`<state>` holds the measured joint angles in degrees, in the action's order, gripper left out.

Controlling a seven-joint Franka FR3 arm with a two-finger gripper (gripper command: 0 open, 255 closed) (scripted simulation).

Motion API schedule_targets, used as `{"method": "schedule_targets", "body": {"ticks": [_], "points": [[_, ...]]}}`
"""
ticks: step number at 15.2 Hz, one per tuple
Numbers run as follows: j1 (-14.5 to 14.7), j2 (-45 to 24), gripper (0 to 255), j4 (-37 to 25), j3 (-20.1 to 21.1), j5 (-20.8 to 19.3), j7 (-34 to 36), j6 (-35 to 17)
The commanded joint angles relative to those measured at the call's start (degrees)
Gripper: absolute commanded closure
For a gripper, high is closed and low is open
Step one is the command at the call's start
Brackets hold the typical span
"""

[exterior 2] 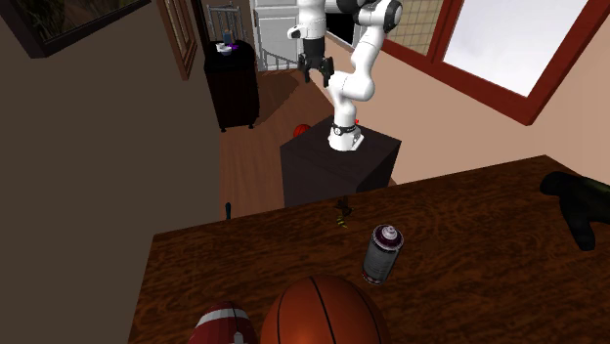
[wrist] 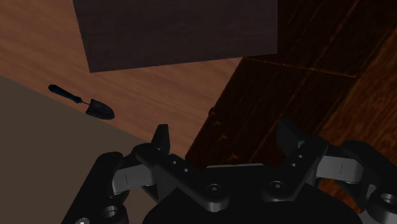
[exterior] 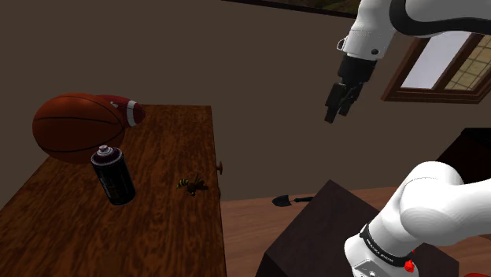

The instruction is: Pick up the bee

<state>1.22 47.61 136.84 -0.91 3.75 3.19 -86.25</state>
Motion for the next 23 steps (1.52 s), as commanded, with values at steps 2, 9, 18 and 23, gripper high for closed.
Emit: {"method": "schedule_targets", "body": {"ticks": [2, 9, 18, 23], "points": [[0.44, -1.01, 0, 0.42, 0.98, 0.44, 0.53, -1.73], [3.12, -10.02, 0, 1.34, 7.84, 2.5, 4.31, -13.7], [4.99, -25.67, 0, -2.76, 16.43, 0.99, 10.41, -27.38], [5.33, -35.81, 0, -7.52, 20.9, -3.06, 15.19, -33.25]]}}
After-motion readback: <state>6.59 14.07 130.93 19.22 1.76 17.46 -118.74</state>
